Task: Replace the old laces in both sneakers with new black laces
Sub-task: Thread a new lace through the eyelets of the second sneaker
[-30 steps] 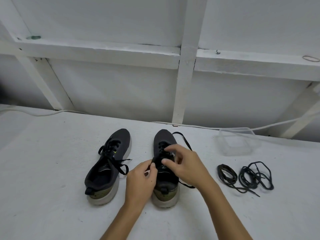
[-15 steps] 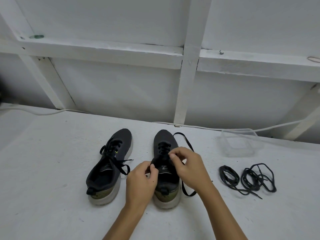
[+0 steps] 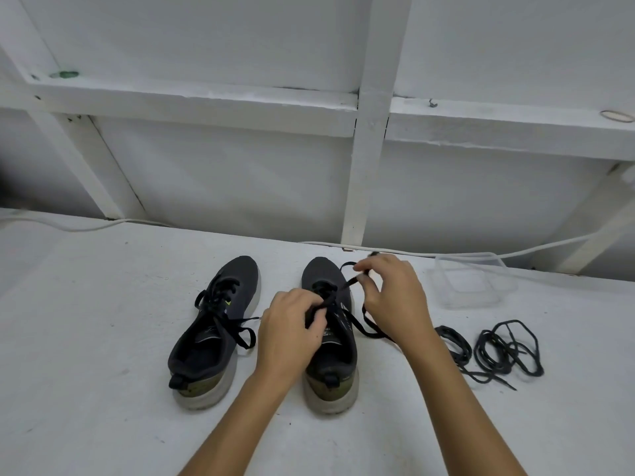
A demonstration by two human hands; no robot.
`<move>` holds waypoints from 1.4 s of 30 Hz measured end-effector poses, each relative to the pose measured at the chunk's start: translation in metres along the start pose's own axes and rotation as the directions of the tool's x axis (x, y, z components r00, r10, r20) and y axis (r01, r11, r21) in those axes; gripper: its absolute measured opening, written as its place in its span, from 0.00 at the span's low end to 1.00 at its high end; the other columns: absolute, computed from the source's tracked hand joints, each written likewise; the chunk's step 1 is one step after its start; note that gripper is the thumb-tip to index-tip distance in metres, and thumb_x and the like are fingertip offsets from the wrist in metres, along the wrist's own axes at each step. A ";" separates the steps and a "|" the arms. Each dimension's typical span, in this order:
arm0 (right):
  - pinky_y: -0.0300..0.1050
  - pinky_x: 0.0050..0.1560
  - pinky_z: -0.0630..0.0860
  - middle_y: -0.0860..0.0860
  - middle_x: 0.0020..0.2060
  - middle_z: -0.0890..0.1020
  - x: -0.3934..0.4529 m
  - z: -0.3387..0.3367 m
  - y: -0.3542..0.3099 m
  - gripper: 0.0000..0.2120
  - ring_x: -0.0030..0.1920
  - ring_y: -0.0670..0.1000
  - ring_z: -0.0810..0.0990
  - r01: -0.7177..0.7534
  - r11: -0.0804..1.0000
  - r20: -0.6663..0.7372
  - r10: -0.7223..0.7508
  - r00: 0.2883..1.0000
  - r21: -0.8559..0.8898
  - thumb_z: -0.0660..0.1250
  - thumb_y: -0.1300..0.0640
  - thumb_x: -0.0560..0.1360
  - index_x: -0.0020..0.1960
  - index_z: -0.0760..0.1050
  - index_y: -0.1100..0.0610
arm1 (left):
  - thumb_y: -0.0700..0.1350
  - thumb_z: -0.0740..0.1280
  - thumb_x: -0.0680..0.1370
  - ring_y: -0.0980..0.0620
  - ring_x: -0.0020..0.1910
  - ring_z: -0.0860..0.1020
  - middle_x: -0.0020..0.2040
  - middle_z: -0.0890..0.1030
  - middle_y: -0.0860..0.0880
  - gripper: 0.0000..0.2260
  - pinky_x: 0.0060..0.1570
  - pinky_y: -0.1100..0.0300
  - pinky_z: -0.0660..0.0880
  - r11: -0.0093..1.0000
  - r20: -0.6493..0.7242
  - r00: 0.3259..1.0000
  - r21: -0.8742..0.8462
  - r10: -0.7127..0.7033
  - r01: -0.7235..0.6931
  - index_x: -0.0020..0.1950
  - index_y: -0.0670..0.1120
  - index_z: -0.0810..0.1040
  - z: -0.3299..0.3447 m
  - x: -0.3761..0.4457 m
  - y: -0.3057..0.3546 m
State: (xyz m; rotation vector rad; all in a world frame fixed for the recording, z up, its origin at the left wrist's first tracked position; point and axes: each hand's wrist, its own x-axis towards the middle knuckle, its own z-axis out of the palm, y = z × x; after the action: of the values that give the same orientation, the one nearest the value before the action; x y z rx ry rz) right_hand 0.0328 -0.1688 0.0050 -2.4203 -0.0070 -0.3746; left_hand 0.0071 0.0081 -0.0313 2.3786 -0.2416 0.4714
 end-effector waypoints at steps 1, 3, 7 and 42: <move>0.44 0.48 0.68 0.44 0.54 0.79 -0.002 0.002 0.002 0.07 0.57 0.50 0.73 -0.054 0.997 0.011 0.054 0.998 -0.053 0.68 0.57 0.79 0.54 0.82 0.48 | 0.44 0.70 0.77 0.57 0.46 0.77 0.43 0.81 0.59 0.03 0.45 0.63 0.73 0.986 -0.012 0.993 -0.122 -0.120 0.117 0.46 0.52 0.79 -0.003 0.003 0.004; 0.44 0.45 0.68 0.46 0.52 0.76 -0.008 0.005 0.007 0.06 0.55 0.50 0.74 -0.133 0.985 -0.002 0.133 0.991 -0.108 0.69 0.55 0.79 0.54 0.82 0.48 | 0.43 0.69 0.78 0.60 0.43 0.79 0.40 0.83 0.56 0.04 0.45 0.64 0.72 0.827 0.020 0.904 -0.396 -0.426 0.399 0.46 0.51 0.77 -0.010 0.011 0.004; 0.43 0.43 0.71 0.41 0.43 0.78 -0.019 0.008 0.015 0.03 0.41 0.44 0.77 -0.134 0.991 0.184 0.137 0.973 -0.029 0.69 0.53 0.77 0.47 0.79 0.44 | 0.43 0.67 0.79 0.56 0.40 0.80 0.40 0.82 0.53 0.02 0.44 0.58 0.74 0.797 -0.111 0.833 -0.384 -0.541 0.467 0.50 0.48 0.74 -0.025 0.024 -0.016; 0.30 0.41 0.66 0.38 0.51 0.74 -0.028 0.039 0.035 0.17 0.41 0.37 0.74 0.000 1.000 0.304 -0.008 0.953 0.027 0.66 0.53 0.82 0.66 0.77 0.36 | 0.53 0.69 0.76 0.47 0.42 0.81 0.58 0.76 0.45 0.28 0.42 0.57 0.78 0.755 0.440 0.616 0.327 -0.653 0.568 0.70 0.42 0.64 -0.013 0.002 -0.039</move>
State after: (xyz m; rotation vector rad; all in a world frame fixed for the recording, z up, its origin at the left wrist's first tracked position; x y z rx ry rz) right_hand 0.0202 -0.1685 -0.0526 -2.4280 -0.1519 0.0002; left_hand 0.0167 0.0453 -0.0448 2.4983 0.3984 -0.5378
